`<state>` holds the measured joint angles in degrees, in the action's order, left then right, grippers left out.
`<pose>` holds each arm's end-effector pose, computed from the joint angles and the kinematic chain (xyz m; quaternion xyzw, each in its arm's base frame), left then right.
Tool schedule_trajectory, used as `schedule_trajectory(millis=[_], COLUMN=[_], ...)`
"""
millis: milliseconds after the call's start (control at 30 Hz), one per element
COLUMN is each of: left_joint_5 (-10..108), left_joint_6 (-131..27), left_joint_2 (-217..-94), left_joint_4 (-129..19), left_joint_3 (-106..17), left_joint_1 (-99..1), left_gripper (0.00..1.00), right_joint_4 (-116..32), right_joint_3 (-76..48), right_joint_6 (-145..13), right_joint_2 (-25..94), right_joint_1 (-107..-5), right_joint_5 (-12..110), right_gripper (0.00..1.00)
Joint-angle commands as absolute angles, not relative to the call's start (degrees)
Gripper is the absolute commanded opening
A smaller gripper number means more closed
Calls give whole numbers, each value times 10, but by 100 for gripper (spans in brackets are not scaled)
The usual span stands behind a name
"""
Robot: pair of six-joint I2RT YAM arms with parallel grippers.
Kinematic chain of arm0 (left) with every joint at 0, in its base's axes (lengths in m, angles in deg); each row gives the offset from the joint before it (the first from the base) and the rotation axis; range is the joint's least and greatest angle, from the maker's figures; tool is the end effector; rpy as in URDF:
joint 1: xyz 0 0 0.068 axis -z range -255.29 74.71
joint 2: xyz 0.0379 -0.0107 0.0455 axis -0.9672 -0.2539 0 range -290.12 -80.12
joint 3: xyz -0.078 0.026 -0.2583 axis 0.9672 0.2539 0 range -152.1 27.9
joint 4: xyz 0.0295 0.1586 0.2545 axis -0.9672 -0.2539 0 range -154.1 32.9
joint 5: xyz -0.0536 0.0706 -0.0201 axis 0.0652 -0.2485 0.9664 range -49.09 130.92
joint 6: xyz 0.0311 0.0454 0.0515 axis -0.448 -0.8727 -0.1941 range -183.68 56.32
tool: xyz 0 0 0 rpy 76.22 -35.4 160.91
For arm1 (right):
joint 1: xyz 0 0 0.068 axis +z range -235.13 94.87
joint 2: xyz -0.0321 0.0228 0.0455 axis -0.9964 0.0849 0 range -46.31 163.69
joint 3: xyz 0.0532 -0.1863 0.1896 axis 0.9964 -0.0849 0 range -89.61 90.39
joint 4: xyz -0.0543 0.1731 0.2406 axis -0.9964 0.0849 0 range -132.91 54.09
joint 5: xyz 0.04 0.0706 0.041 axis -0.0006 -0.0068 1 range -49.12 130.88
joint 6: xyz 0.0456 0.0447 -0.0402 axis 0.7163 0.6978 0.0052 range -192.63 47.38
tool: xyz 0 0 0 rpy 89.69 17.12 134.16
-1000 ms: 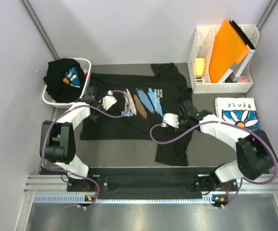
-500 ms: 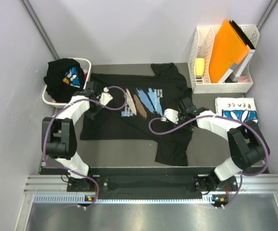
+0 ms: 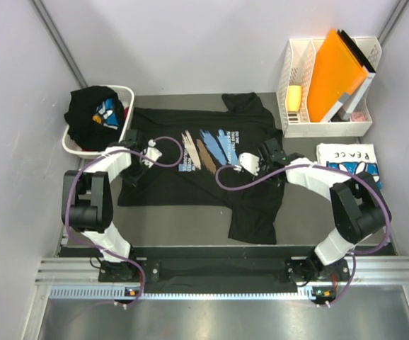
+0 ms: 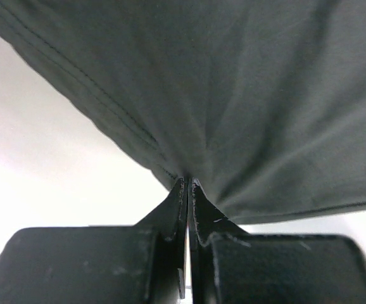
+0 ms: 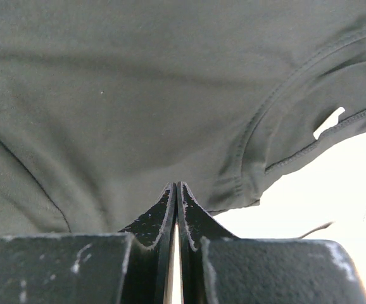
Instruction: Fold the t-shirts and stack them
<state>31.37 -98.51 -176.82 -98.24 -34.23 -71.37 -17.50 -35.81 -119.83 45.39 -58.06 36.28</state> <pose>0.3546 -0.0138 0.1279 0.3183 0.9362 0.1126 0.0975 0.3166 0.1561 0.1237 -0.5796 0.7806 -0.0788 0.2203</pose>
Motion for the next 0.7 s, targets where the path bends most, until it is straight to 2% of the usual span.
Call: schedule_trajectory(millis=[0, 467, 667], left_joint_5=[313, 318, 305], left_joint_6=[-974, -981, -996], left_joint_2=[-1787, -1786, -1811], left_joint_4=[-953, -958, -934], left_joint_3=[-336, -407, -390], left_joint_1=[-724, -727, -732], left_gripper=[0, 0, 0], right_joint_4=[-190, -184, -180], right_joint_3=[-326, -309, -287], right_joint_6=[-1182, -1182, -1176], right_joint_2=[461, 487, 498], right_joint_1=[-585, -585, -585], right_joint_5=[375, 371, 372], right_gripper=[0, 0, 0])
